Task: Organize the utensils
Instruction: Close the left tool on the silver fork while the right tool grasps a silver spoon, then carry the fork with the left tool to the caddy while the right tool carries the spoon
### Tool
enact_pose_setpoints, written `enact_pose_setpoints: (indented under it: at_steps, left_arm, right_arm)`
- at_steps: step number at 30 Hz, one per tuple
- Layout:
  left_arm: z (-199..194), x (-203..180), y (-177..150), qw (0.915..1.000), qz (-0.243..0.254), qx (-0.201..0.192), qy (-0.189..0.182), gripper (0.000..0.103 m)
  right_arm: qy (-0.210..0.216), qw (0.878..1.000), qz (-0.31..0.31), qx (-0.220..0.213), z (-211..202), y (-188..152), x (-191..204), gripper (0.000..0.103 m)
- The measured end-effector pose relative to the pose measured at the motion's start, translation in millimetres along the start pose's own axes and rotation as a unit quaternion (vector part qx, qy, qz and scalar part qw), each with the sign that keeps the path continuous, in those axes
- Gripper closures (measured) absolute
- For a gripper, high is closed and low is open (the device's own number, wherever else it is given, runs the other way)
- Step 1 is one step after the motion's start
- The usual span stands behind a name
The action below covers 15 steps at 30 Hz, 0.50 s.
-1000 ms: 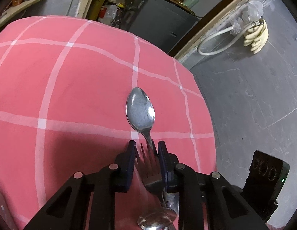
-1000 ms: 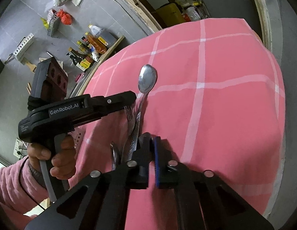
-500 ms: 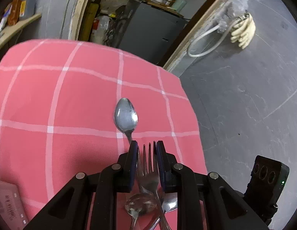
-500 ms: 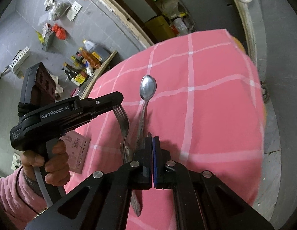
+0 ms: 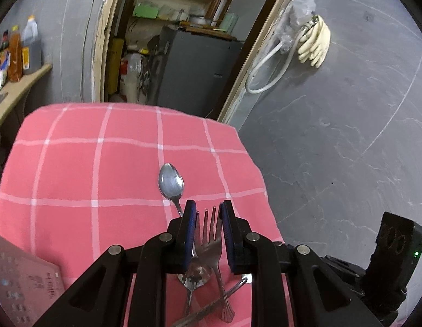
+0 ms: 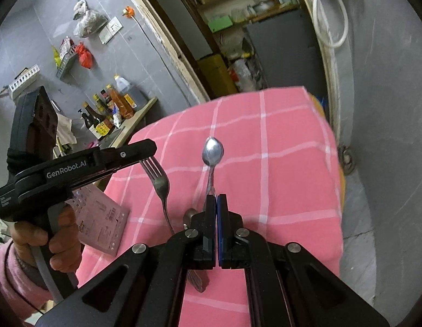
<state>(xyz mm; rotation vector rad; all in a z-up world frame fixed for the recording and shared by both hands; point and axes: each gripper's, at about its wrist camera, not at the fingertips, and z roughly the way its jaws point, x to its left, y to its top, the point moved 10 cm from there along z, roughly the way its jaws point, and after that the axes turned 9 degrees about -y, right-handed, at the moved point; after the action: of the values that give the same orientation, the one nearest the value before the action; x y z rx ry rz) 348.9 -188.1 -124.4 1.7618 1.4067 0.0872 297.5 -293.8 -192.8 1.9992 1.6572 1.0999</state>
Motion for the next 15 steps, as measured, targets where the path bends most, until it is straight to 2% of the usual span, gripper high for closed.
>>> enact_pose_setpoints:
  at_steps: [15]
  left_arm:
    - [-83,-7,34,0.9969,0.027,-0.073,-0.001,0.085]
  right_arm:
    - [-0.066,0.992,-0.045,-0.099,-83,47,33,0.101]
